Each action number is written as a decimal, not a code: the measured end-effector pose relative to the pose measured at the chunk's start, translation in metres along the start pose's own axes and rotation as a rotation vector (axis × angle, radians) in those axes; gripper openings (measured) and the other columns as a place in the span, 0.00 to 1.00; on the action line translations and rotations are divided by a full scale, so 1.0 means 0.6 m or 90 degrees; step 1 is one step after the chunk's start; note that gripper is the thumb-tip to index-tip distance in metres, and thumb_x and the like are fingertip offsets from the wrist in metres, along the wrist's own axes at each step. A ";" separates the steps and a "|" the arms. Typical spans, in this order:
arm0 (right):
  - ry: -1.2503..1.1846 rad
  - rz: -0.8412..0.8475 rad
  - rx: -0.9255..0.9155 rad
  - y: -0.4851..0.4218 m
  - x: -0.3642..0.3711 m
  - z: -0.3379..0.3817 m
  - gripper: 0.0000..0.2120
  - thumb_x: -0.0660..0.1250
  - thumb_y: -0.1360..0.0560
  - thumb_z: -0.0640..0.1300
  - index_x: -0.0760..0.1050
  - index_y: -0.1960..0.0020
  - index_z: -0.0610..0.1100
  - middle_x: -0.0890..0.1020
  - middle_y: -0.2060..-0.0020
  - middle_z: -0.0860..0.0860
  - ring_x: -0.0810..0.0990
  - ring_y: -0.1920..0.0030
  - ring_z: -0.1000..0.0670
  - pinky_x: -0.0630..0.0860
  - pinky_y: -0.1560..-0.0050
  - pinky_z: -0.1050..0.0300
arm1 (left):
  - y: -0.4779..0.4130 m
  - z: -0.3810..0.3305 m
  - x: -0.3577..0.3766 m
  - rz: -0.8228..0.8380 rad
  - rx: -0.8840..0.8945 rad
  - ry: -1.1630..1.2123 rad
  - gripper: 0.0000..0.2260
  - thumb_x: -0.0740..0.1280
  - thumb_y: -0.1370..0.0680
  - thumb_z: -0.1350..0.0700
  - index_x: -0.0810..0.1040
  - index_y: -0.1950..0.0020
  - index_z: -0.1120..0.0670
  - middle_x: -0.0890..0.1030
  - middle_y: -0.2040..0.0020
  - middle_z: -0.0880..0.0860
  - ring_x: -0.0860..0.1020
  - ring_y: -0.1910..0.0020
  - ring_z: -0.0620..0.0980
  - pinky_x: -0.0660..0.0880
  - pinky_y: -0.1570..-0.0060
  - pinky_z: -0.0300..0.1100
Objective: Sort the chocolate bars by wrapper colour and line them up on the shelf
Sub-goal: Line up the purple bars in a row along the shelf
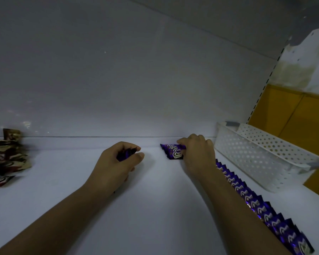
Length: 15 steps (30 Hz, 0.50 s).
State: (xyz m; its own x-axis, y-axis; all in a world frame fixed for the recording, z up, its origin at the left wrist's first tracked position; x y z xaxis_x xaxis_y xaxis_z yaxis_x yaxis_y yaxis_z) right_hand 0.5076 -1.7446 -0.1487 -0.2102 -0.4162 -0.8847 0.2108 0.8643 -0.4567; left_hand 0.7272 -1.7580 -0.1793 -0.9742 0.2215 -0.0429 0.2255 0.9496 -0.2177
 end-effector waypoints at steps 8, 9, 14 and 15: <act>-0.064 0.066 -0.002 0.029 -0.001 0.003 0.18 0.60 0.25 0.39 0.80 0.47 0.59 0.81 0.46 0.55 0.76 0.46 0.47 0.63 0.47 0.55 | 0.001 0.001 0.000 0.004 -0.005 0.003 0.04 0.70 0.25 0.57 0.81 0.51 0.52 0.79 0.61 0.51 0.75 0.72 0.38 0.72 0.74 0.31; -0.064 0.067 0.002 0.030 0.001 0.006 0.17 0.60 0.25 0.40 0.80 0.48 0.59 0.81 0.47 0.55 0.76 0.46 0.47 0.63 0.46 0.54 | 0.001 0.001 0.001 0.005 -0.004 0.004 0.04 0.70 0.25 0.57 0.81 0.51 0.52 0.79 0.61 0.51 0.75 0.72 0.38 0.72 0.74 0.31; -0.035 0.058 0.025 0.033 0.000 0.000 0.16 0.58 0.23 0.43 0.80 0.46 0.59 0.82 0.49 0.55 0.76 0.48 0.48 0.60 0.53 0.56 | 0.001 0.001 0.001 0.013 0.000 0.013 0.04 0.71 0.26 0.57 0.81 0.52 0.50 0.79 0.60 0.50 0.75 0.72 0.38 0.72 0.74 0.31; -0.022 0.061 0.023 0.035 -0.001 0.001 0.16 0.58 0.23 0.44 0.80 0.46 0.58 0.82 0.50 0.54 0.76 0.48 0.48 0.61 0.52 0.56 | 0.003 0.001 0.002 0.021 0.005 0.010 0.06 0.72 0.27 0.58 0.81 0.52 0.50 0.79 0.60 0.50 0.75 0.73 0.38 0.71 0.75 0.32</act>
State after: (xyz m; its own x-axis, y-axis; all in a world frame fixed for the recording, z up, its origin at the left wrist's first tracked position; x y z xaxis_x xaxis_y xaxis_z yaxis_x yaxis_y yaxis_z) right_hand 0.5127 -1.7262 -0.1579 -0.1545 -0.3419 -0.9269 0.2628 0.8902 -0.3722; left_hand 0.7264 -1.7559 -0.1804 -0.9661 0.2559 -0.0353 0.2572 0.9400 -0.2243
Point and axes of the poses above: each hand's wrist, its own y-axis away from the middle knuckle, its own x-axis out of the palm, z = x × y, the point moved 5 cm from there along -y, towards the middle knuckle
